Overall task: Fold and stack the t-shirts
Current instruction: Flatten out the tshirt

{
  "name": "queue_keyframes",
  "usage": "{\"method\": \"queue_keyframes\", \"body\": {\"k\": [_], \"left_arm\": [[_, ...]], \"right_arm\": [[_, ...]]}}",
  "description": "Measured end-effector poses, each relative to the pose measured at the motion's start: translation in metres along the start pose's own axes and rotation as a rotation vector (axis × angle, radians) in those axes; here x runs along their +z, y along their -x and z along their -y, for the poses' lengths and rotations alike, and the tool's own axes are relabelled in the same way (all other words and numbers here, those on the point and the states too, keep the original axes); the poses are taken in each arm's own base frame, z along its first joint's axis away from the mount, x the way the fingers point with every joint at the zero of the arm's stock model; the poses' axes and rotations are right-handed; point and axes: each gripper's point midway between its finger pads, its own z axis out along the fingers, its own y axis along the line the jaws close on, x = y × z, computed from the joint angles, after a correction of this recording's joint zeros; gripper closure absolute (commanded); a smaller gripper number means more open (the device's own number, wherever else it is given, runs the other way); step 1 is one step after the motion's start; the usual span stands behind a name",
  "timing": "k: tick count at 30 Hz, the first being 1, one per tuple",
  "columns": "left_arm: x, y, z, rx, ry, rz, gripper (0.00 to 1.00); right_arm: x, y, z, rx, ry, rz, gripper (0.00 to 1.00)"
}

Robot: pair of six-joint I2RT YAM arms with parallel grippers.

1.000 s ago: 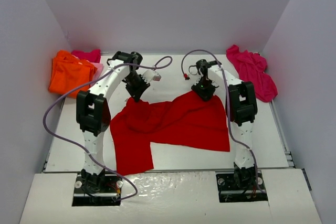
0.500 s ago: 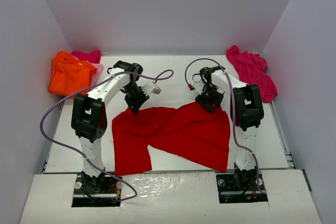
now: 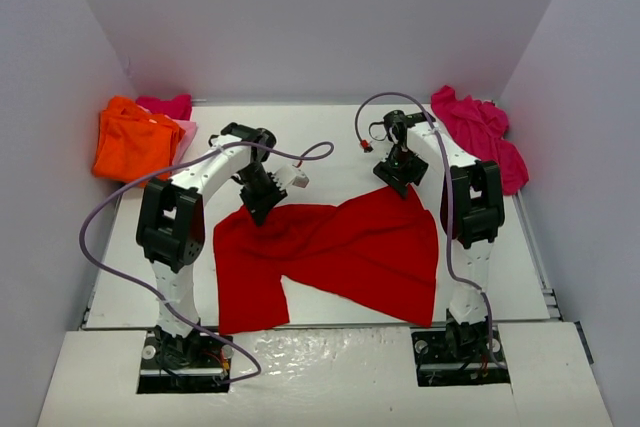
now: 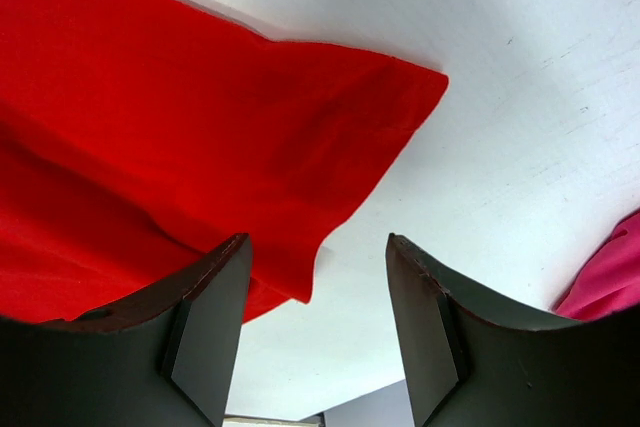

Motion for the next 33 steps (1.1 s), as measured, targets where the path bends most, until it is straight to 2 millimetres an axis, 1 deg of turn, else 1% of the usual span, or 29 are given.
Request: {"method": "queue_keyframes", "body": {"k": [1,3,11,18,19,22,24,28,30,33], "left_arm": [[0.000,0.000,0.000,-0.001,0.002,0.002,0.78],[0.000,0.000,0.000,-0.004,0.009,0.008,0.75],[-0.011,0.000,0.005,0.007,0.036,0.038,0.74],[-0.010,-0.001,0.005,0.005,0.034,0.037,0.75],[-0.009,-0.003,0.006,0.004,0.031,0.034,0.77],[-0.005,-0.007,0.008,-0.004,0.020,0.020,0.98],[-0.004,-0.009,0.009,-0.009,0.017,0.016,1.00],[-0.007,-0.009,0.009,-0.012,0.028,0.020,1.00],[-0.012,-0.009,0.010,-0.008,0.045,0.030,1.00],[-0.025,-0.007,0.012,0.004,0.082,0.059,0.99]], "right_arm": [[0.000,0.000,0.000,0.001,-0.001,-0.001,0.46],[0.000,-0.001,0.001,0.002,-0.005,-0.003,0.46],[0.000,-0.001,0.002,0.004,-0.008,-0.004,0.46],[0.000,-0.002,0.004,0.010,-0.010,-0.002,0.46],[0.000,-0.002,0.004,0.010,-0.010,-0.002,0.46],[0.001,-0.002,0.004,0.010,-0.010,-0.002,0.46],[0.001,-0.002,0.005,0.011,-0.011,-0.001,0.46],[0.001,-0.002,0.007,0.015,-0.016,0.000,0.46],[0.001,-0.003,0.008,0.018,-0.019,-0.001,0.45],[0.001,-0.004,0.010,0.026,-0.021,0.000,0.45]]}}
